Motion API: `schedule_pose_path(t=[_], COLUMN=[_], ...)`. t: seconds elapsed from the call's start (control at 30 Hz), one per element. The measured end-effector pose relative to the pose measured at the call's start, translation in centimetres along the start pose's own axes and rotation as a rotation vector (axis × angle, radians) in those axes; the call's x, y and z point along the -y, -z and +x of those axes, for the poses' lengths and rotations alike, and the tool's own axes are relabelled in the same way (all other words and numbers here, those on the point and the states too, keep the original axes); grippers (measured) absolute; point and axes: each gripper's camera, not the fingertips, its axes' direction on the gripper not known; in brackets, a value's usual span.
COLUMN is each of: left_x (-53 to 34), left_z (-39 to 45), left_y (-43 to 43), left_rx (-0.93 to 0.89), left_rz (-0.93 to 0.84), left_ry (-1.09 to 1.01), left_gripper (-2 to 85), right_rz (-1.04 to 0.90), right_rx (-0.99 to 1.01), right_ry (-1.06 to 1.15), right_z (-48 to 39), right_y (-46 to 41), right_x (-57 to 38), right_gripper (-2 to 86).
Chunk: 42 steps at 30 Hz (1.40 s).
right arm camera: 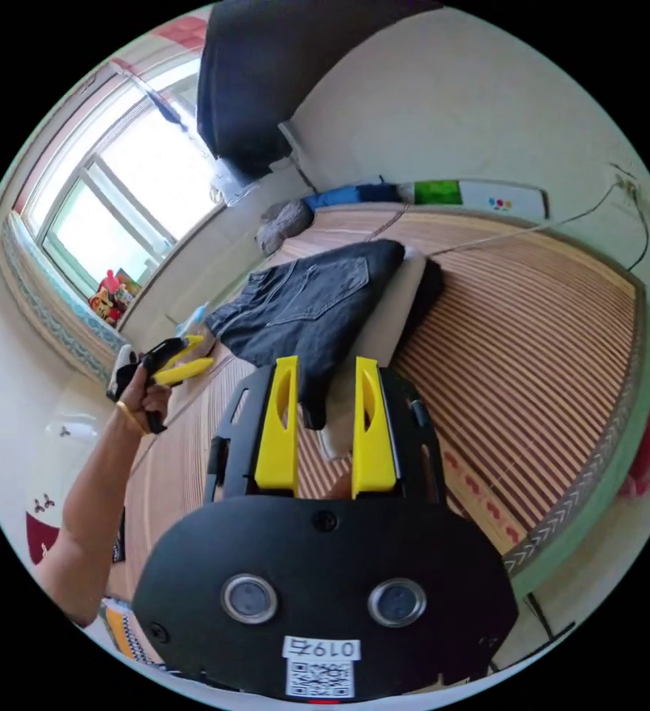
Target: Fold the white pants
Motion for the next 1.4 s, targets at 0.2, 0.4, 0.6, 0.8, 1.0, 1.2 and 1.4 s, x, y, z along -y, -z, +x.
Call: schedule_pose_path(t=[0.2, 0.4, 0.6, 0.8, 1.0, 1.2, 1.4], left_x=[-0.7, 1.0, 2.3, 1.0, -4.0, -12.7, -31.3], left_z=[-3.0, -1.8, 0.5, 3.5, 0.6, 4.6, 11.4], left_y=[-3.8, -6.7, -7.8, -9.5, -6.1, 2.6, 15.9], left_rx=[-0.122, -0.204, -0.133, -0.134, -0.277, -0.182, 0.103], left_rz=[0.033, 0.027, -0.015, 0.013, 0.06, 0.087, 0.162], left_ry=[0.142, 0.091, 0.016, -0.018, 0.063, -0.07, -0.484], left_gripper=[20.3, 17.1, 15.6, 14.8, 11.1, 3.0, 1.2], right_rz=[-0.057, -0.059, 0.01, 0.048, 0.015, 0.034, 0.143], right_rx=[0.068, 0.277, 0.252, 0.122, 0.081, 0.01, -0.13], right_ry=[-0.211, -0.258, -0.198, -0.09, -0.074, -0.043, 0.281], right_z=[4.1, 4.6, 1.2, -2.9, -6.8, -13.4, -27.6], right_y=[-2.4, -4.7, -3.3, -2.5, -3.8, -1.4, 5.3], right_x=[2.7, 4.1, 7.7, 12.0, 16.6, 21.1, 19.8], right_gripper=[15.3, 3.1, 0.6, -0.1, -0.1, -0.4, -0.7])
